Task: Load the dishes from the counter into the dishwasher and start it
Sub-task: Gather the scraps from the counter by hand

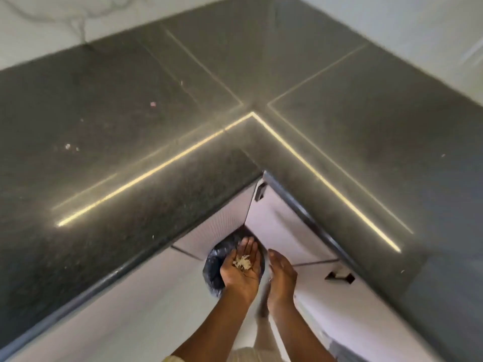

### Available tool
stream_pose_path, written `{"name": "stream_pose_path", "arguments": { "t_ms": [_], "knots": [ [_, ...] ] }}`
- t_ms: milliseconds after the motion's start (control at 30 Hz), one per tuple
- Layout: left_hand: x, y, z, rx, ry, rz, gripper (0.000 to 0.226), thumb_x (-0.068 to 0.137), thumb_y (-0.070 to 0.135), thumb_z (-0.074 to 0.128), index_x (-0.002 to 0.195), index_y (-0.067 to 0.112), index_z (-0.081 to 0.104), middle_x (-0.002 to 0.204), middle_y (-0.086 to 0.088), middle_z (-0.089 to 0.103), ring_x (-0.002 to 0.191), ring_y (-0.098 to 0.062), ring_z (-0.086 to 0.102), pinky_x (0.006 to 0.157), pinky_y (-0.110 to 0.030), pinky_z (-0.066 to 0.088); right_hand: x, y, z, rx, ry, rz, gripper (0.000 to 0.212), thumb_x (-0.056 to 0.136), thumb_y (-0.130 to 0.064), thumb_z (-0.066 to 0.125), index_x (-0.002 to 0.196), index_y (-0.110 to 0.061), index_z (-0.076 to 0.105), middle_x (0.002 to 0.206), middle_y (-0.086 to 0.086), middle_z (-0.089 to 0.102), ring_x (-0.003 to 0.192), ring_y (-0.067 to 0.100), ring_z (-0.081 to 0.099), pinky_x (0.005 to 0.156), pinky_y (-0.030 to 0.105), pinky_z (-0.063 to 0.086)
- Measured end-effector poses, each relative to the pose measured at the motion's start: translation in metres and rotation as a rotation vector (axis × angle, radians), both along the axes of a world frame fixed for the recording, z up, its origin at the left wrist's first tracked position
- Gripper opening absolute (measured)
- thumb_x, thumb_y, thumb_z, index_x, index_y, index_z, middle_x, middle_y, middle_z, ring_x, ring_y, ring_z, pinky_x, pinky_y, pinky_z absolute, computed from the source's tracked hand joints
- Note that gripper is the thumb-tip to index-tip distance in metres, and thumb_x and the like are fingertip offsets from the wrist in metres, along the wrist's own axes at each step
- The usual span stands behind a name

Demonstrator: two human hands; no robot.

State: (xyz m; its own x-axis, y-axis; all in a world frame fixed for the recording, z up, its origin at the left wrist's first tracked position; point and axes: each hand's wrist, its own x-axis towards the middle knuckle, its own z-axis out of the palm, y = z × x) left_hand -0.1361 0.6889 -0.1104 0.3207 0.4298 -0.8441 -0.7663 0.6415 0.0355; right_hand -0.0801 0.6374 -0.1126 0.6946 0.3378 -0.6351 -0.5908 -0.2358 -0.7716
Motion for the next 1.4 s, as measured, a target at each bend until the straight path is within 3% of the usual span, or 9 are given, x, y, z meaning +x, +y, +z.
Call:
{"name": "stream_pose_path", "arguments": {
  "t_ms": [267, 433, 567, 633, 767, 900, 1033, 1300, 1400],
  "knots": [
    [-0.036, -0.045, -0.127, -0.075, 0.202, -0.144, 0.05, 0.102, 0.032, 0.023, 0.111, -0.001, 0.06, 0.107, -0.014, 0.066, 0.095, -0.025, 0.063, 0.074, -0.032, 0.052, -0.041, -0.025, -0.141, 0.136, 0.82, -0.159, 0.039, 0.068, -0.013, 0.074, 0.1, 0.005, 0.062, 0.083, 0.018, 0.071, 0.072, 0.027, 0.071, 0.074, 0.035, 0.054],
    [-0.036, -0.039, -0.234, -0.078, 0.288, -0.22, 0.048, 0.102, 0.034, 0.022, 0.101, 0.005, 0.06, 0.097, -0.009, 0.062, 0.086, -0.018, 0.057, 0.085, -0.027, 0.041, -0.031, -0.023, -0.256, 0.045, 0.897, -0.097, 0.028, 0.096, -0.018, 0.04, 0.094, 0.001, 0.059, 0.068, 0.012, 0.07, 0.061, 0.02, 0.07, 0.058, 0.024, 0.057],
    [-0.032, -0.024, -0.309, -0.061, 0.236, -0.25, 0.047, 0.1, 0.044, 0.025, 0.084, 0.01, 0.053, 0.068, -0.007, 0.06, 0.067, -0.02, 0.05, 0.069, -0.029, 0.043, -0.033, -0.011, -0.315, 0.065, 0.915, -0.097, 0.022, 0.084, -0.007, 0.042, 0.081, 0.005, 0.06, 0.06, 0.014, 0.067, 0.052, 0.021, 0.066, 0.054, 0.025, 0.056],
    [-0.029, -0.016, -0.333, -0.011, 0.255, -0.376, 0.058, 0.096, 0.056, 0.024, 0.108, 0.009, 0.056, 0.1, -0.015, 0.065, 0.097, -0.03, 0.057, 0.09, -0.039, 0.043, -0.031, -0.007, -0.339, 0.016, 0.847, -0.091, 0.034, 0.091, -0.005, 0.039, 0.064, 0.002, 0.058, 0.05, 0.012, 0.062, 0.043, 0.018, 0.061, 0.051, 0.021, 0.052],
    [-0.03, -0.004, -0.357, 0.074, 0.43, -0.508, 0.081, 0.091, 0.066, 0.017, 0.148, 0.009, 0.017, 0.155, -0.013, 0.019, 0.142, -0.031, 0.019, 0.115, -0.042, 0.015, -0.029, 0.006, -0.364, -0.061, 0.737, -0.11, 0.035, 0.094, 0.0, 0.039, 0.06, -0.007, 0.046, 0.036, 0.001, 0.048, 0.03, 0.009, 0.044, 0.038, 0.014, 0.038],
    [-0.041, -0.007, -0.36, 0.087, 0.367, -0.481, 0.083, 0.091, 0.067, 0.013, 0.149, 0.008, 0.012, 0.156, -0.011, 0.012, 0.144, -0.026, 0.012, 0.112, -0.017, 0.016, -0.035, 0.005, -0.365, -0.048, 0.751, -0.125, 0.036, 0.095, 0.0, 0.038, 0.06, -0.007, 0.043, 0.036, 0.001, 0.045, 0.035, 0.01, 0.042, 0.035, 0.012, 0.038],
    [-0.055, -0.017, -0.322, 0.009, 0.24, -0.401, 0.068, 0.094, 0.061, 0.019, 0.149, 0.022, 0.016, 0.156, -0.004, 0.016, 0.144, -0.025, 0.013, 0.118, -0.041, 0.01, -0.04, -0.004, -0.343, -0.094, 0.724, -0.107, 0.031, 0.095, -0.001, 0.042, 0.065, -0.007, 0.046, 0.052, 0.003, 0.043, 0.049, 0.012, 0.038, 0.037, 0.015, 0.037],
    [-0.08, -0.047, -0.231, -0.01, 0.215, -0.334, 0.065, 0.096, 0.04, 0.011, 0.141, -0.001, 0.032, 0.149, -0.018, 0.031, 0.137, -0.004, 0.031, 0.117, -0.032, 0.004, -0.053, -0.03, -0.204, -0.114, 0.543, 0.207, 0.03, 0.091, 0.001, 0.044, 0.067, -0.011, 0.056, 0.055, 0.002, 0.049, 0.049, 0.009, 0.047, 0.043, 0.018, 0.039],
    [-0.078, -0.046, -0.165, -0.042, 0.282, -0.354, 0.057, 0.098, 0.049, 0.019, 0.142, 0.016, 0.034, 0.144, -0.013, 0.04, 0.137, -0.026, 0.033, 0.113, -0.038, 0.019, -0.065, -0.041, -0.143, -0.027, 0.475, 0.36, 0.021, 0.092, -0.015, 0.045, 0.09, -0.012, 0.066, 0.088, 0.0, 0.066, 0.08, 0.011, 0.062, 0.067, 0.016, 0.046]
  ]
}}
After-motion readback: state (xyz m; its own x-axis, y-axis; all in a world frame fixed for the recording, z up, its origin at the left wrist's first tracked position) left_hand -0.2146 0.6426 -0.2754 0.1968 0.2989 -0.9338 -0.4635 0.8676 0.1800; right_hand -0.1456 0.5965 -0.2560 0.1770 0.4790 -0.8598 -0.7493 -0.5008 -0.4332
